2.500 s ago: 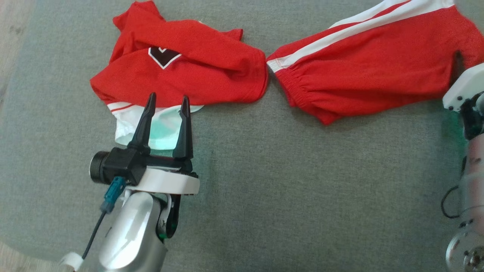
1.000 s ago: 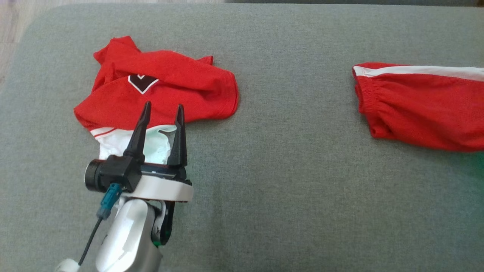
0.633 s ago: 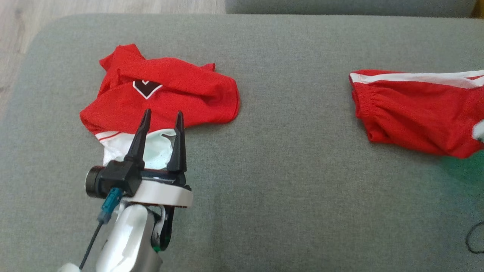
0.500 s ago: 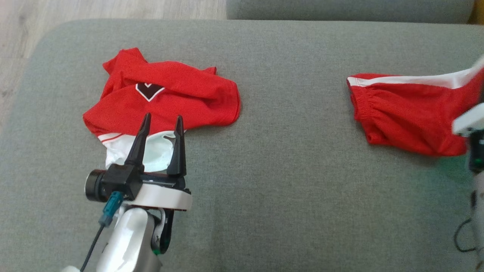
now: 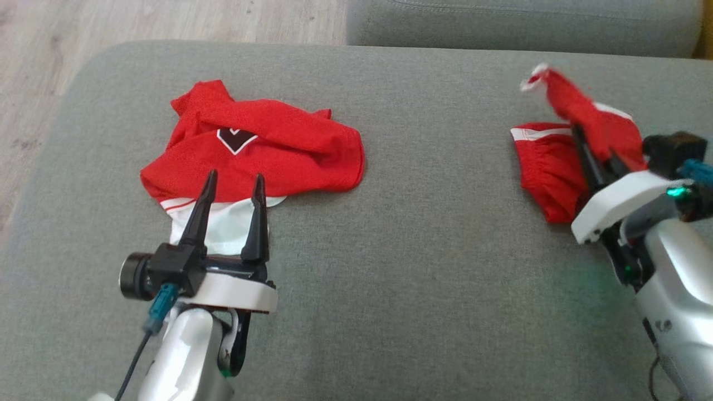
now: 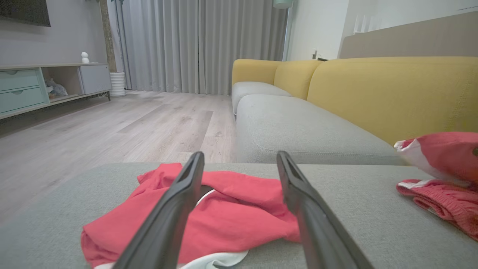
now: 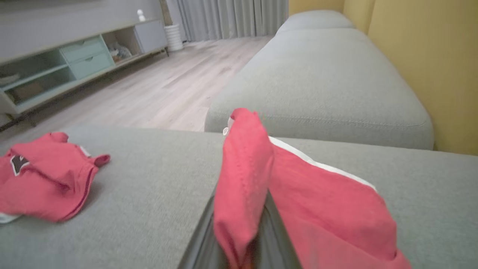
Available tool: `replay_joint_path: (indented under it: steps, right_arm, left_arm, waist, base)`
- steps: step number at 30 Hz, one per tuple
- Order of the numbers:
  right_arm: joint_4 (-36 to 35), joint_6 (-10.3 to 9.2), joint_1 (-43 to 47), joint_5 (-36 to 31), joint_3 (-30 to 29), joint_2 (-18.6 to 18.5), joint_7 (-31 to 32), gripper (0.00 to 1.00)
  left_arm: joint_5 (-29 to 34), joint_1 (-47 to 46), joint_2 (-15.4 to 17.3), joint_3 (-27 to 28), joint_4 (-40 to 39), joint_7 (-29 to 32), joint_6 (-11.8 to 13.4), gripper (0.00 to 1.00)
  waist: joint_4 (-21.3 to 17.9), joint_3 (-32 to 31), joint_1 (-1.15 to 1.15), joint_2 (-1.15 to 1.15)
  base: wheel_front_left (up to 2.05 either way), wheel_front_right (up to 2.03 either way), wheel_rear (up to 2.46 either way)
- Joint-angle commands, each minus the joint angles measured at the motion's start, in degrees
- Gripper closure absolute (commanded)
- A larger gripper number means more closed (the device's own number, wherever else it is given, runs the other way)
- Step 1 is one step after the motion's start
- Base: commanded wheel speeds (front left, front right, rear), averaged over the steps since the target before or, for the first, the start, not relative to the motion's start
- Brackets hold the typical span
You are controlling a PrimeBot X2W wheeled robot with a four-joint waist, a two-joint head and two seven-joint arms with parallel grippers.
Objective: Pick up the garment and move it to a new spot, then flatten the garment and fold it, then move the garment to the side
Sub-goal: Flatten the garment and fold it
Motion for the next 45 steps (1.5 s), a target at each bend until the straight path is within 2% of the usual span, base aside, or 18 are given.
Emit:
replay_joint_path:
  steps: [1,9,10,11,14,19,23,27,30,32,34,36,40,45]
  right_arm:
    - [-1.06,-0.04,-0.14,1.7,3.49,-1.84,0.63,1.0]
    - [-0.3,-0.04,0.56,5.23,17.1,-6.75,3.53,1.0]
    - [-0.2,-0.04,0.36,5.32,18.76,-7.55,3.59,0.6]
    - [0.02,-0.04,0.18,5.84,19.94,-8.11,3.59,0.0]
    - [-0.01,-0.04,-0.83,9.32,20.69,-9.21,2.46,0.0]
    - [-0.51,-0.04,-2.46,13.66,18.15,-11.06,-1.5,0.0]
    - [-0.11,-0.04,-3.3,15.16,14.01,-11.22,-5.62,0.0]
    - [2.11,-0.04,-3.65,13.88,6.99,-9.81,-8.67,0.0]
    - [2.26,-0.04,-2.44,11.17,0.51,-7.57,-9.56,0.0]
    - [-0.04,-0.04,-0.74,8.0,-5.21,-5.75,-9.67,0.0]
    - [-3.75,-0.04,2.33,4.2,-11.7,-2.6,-9.7,0.0]
    - [-7.14,-0.04,6.04,-0.73,-15.83,1.09,-9.71,0.0]
    - [-11.77,-0.04,11.62,-8.0,-20.38,7.21,-9.72,0.0]
    - [-15.12,-0.04,13.28,-12.26,-23.62,10.76,-9.7,0.0]
  left_arm:
    - [0.33,-0.45,0.7,1.47,-1.53,-0.29,-0.15,0.0]
    - [0.45,0.25,0.76,1.93,-1.27,-0.29,-0.04,0.0]
    - [0.5,0.39,0.79,2.02,-1.23,-0.29,-0.01,0.0]
    - [0.56,0.49,0.81,2.04,-1.15,-0.29,-0.02,0.0]
    - [0.58,0.57,0.8,2.14,-1.11,-0.29,0.04,0.0]
    - [0.37,0.51,0.72,2.5,-2.09,-0.29,-0.03,0.0]
    - [-1.28,0.67,0.54,3.63,-4.6,-0.29,-0.06,0.0]
    - [-1.31,0.83,0.44,3.56,-5.87,-0.29,0.09,0.0]
    - [-1.08,1.05,0.4,3.48,-6.3,-0.29,0.29,0.0]
    - [-1.05,1.33,0.37,3.49,-6.58,-0.29,0.46,0.0]
    - [-1.0,1.84,0.34,3.72,-7.04,-0.29,0.64,0.0]
    - [-0.83,2.63,0.33,4.07,-7.42,-0.29,0.82,0.0]
    - [-0.74,4.07,0.29,4.32,-7.82,-0.29,0.98,0.0]
    - [-0.7,3.87,0.26,4.13,-8.25,-0.29,0.8,0.0]
  waist:
    - [0.33,-0.12,0.0,0.0]
    - [0.06,-0.95,0.0,0.0]
    - [-0.14,-1.04,0.0,0.0]
    - [-0.4,-1.18,0.0,0.0]
    - [-1.34,-1.59,0.0,0.0]
    - [-3.25,-2.48,0.0,0.0]
    - [-5.06,-3.19,0.0,0.0]
    - [-6.37,-3.81,0.0,0.0]
    - [-7.0,-4.07,0.0,0.0]
    - [-7.32,-4.11,0.0,0.0]
    - [-7.77,-3.98,0.0,0.0]
    - [-8.19,-3.88,0.0,0.0]
    - [-8.39,-3.54,0.0,0.0]
    - [-8.0,-1.94,0.0,0.0]
  base:
    - [0.0,0.0,0.0]
    - [0.0,0.0,0.0]
    - [0.0,0.0,0.0]
    - [0.0,0.0,0.0]
    - [0.0,0.0,0.0]
    - [0.0,0.0,0.0]
    - [0.0,0.0,0.0]
    - [0.0,0.0,0.0]
    - [0.0,0.0,0.0]
    - [0.0,0.0,0.0]
    - [0.0,0.0,0.0]
    - [0.0,0.0,0.0]
    - [0.0,0.0,0.0]
    - [0.0,0.0,0.0]
